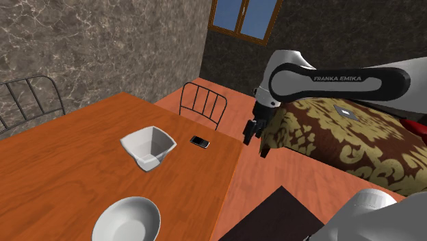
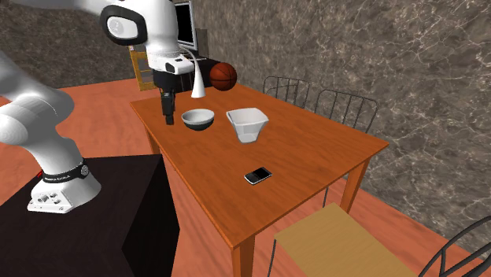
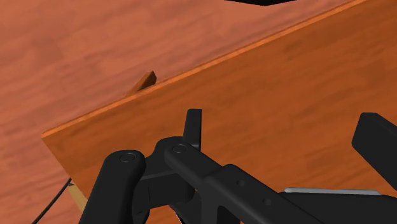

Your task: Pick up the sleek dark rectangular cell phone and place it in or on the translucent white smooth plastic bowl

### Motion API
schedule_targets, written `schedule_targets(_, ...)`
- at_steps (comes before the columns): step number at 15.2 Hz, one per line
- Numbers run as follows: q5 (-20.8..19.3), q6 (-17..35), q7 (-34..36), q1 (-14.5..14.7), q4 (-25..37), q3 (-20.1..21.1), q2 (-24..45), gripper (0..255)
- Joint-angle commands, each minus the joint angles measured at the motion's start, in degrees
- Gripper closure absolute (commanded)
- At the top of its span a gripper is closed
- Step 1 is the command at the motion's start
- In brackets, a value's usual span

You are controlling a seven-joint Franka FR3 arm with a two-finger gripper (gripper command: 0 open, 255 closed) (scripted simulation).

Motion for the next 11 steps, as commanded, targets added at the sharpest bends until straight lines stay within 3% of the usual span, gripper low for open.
schedule_targets(1, -0.14, 3.59, -0.95, 0.11, 1.40, -0.17, 4.44, 0)
schedule_targets(11, -0.22, 17.72, -5.79, 0.14, 10.30, -0.95, 25.59, 0)
